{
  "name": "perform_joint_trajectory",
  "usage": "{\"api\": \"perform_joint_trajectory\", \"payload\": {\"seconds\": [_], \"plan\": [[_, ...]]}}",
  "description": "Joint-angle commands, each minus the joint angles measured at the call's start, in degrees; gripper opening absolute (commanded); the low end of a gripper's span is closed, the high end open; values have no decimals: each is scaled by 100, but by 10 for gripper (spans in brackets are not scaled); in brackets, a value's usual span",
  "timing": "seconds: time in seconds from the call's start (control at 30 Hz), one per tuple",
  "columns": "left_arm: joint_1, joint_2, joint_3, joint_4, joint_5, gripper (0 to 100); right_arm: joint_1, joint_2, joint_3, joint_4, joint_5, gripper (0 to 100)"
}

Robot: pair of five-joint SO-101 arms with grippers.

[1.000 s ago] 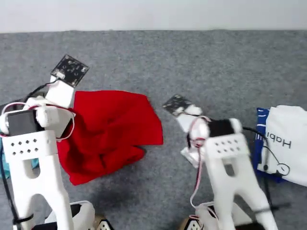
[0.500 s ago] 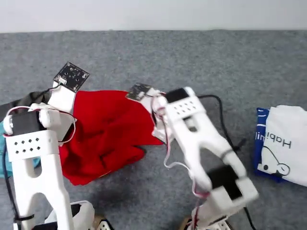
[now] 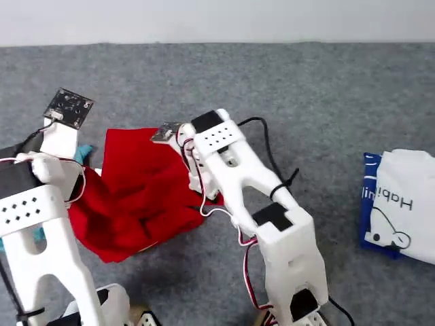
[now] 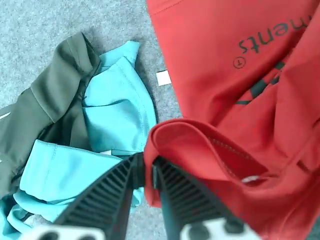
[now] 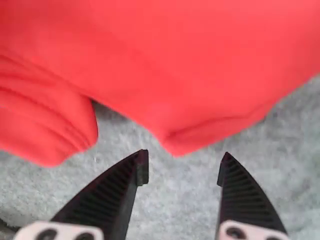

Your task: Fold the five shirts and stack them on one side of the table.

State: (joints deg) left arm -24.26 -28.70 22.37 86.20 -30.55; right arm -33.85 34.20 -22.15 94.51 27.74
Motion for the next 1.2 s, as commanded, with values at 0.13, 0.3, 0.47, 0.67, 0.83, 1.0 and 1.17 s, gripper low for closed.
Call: {"api": "perform_joint_trajectory", "payload": {"seconds": [0.13,0.3,0.47,0.67,0.83,1.0,1.17], "plan": [[-44,-26,57,-132,-35,14,-268,136,-290,57,-62,229],[-44,-62,409,-360,-35,14,-242,321,-273,-92,-62,229],[-44,-62,426,-369,-35,14,-171,840,-404,-110,-62,227],[-44,-62,426,-369,-35,14,-145,1174,-624,-110,-18,169],[-44,-62,435,-369,-35,14,-136,1191,-897,-48,-9,11],[-35,-35,444,-369,-35,14,66,1059,-1020,84,264,12],[-18,-70,391,-545,-35,14,409,637,-1486,655,352,12]]}}
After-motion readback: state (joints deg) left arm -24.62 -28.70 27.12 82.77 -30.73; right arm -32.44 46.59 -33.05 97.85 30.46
